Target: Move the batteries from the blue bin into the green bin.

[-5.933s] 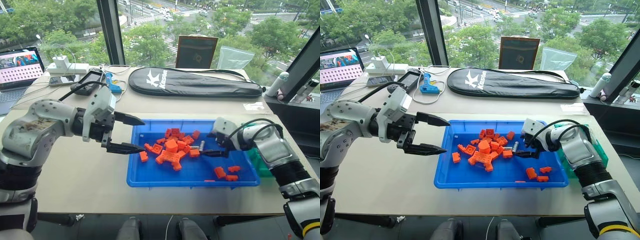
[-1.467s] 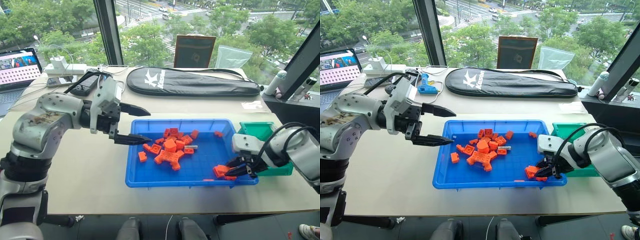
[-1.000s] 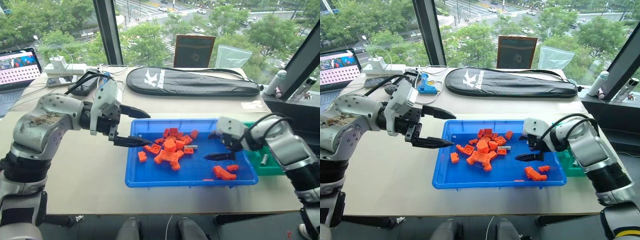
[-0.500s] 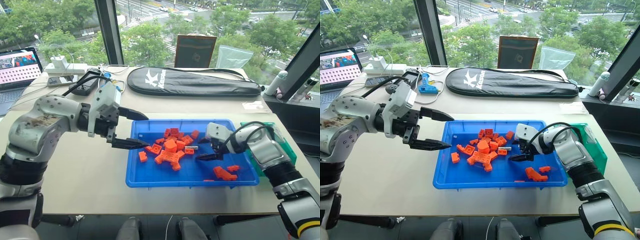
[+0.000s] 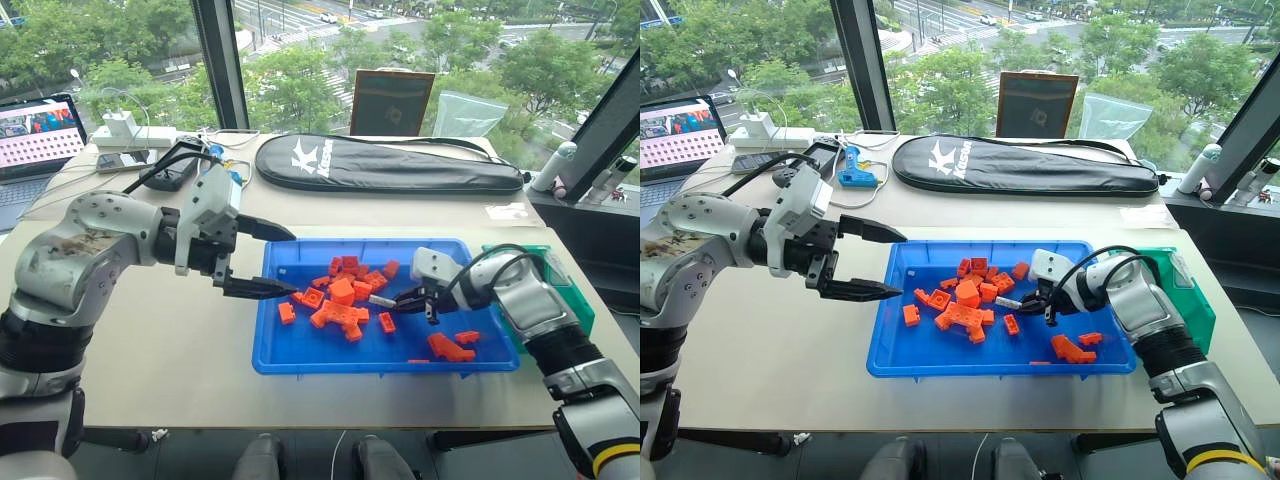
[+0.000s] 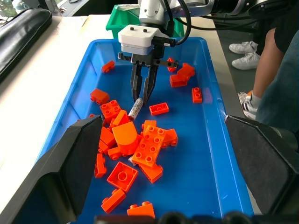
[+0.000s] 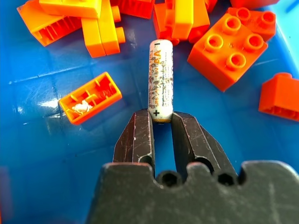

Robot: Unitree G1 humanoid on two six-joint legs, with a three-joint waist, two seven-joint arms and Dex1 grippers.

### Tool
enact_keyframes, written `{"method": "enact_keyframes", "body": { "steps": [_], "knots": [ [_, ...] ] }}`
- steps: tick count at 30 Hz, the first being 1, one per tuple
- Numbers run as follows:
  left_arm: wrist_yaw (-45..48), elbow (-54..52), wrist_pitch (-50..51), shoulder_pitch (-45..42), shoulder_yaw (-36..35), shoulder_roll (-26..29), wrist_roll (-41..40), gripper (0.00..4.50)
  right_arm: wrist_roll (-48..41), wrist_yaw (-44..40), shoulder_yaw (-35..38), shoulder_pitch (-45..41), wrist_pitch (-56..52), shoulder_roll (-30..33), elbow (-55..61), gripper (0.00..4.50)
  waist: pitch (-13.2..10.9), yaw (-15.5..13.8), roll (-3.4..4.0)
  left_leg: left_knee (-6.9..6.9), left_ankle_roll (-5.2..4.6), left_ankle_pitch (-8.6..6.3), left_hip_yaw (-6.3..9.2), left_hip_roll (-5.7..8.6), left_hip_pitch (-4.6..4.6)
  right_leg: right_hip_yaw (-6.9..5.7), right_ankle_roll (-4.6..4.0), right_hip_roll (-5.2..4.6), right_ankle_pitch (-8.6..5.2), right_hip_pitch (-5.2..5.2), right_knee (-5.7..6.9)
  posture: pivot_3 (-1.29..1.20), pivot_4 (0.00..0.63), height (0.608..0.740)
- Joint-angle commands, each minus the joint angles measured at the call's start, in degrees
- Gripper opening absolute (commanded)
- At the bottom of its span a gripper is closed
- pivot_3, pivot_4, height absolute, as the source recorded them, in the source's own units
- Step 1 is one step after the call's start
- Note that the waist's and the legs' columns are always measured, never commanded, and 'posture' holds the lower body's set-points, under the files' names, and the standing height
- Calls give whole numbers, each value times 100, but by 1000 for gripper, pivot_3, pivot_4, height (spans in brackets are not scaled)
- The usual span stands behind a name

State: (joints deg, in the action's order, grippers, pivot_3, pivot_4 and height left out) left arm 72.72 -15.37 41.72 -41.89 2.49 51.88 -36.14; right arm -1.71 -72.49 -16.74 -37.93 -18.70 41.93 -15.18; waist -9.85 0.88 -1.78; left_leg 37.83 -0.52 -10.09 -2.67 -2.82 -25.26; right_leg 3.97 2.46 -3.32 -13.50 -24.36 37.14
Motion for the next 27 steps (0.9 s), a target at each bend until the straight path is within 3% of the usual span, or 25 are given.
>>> {"method": "enact_keyframes", "body": {
  "steps": [1, 8, 16, 27],
  "knots": [
    [4, -58, -6, -176, -127, 57, -44, 4500, -401, -82, 627, -76, -392, 377, 539, 230, 0, -2, 0, 0, 0, 0, -1, 0, 0, 0, 0, 0, 0, 0, 0, 0, 150, 733],
    [-30, -151, 27, -35, -228, 117, -97, 4500, -716, -319, 1107, -261, -908, 1084, 916, 230, 0, -3, 0, 0, 0, 0, -1, 0, 0, 0, 0, -1, 0, 0, -1, 0, 150, 733],
    [-97, -130, -63, 107, -283, 75, -45, 4500, -604, -565, 1424, -465, -1009, 2448, 514, 230, -2, -14, 3, -2, 0, -1, -5, 0, -1, 0, -1, -3, -1, -3, -4, 0, 150, 733],
    [-203, -84, -143, 142, -253, -45, -15, 4500, -450, -534, 1383, 336, -1135, 2885, 578, 230, -2, 21, 3, -2, 0, -1, -8, 0, 1, 3, -1, -4, -2, -4, -2, 0, 150, 733]
  ]
}}
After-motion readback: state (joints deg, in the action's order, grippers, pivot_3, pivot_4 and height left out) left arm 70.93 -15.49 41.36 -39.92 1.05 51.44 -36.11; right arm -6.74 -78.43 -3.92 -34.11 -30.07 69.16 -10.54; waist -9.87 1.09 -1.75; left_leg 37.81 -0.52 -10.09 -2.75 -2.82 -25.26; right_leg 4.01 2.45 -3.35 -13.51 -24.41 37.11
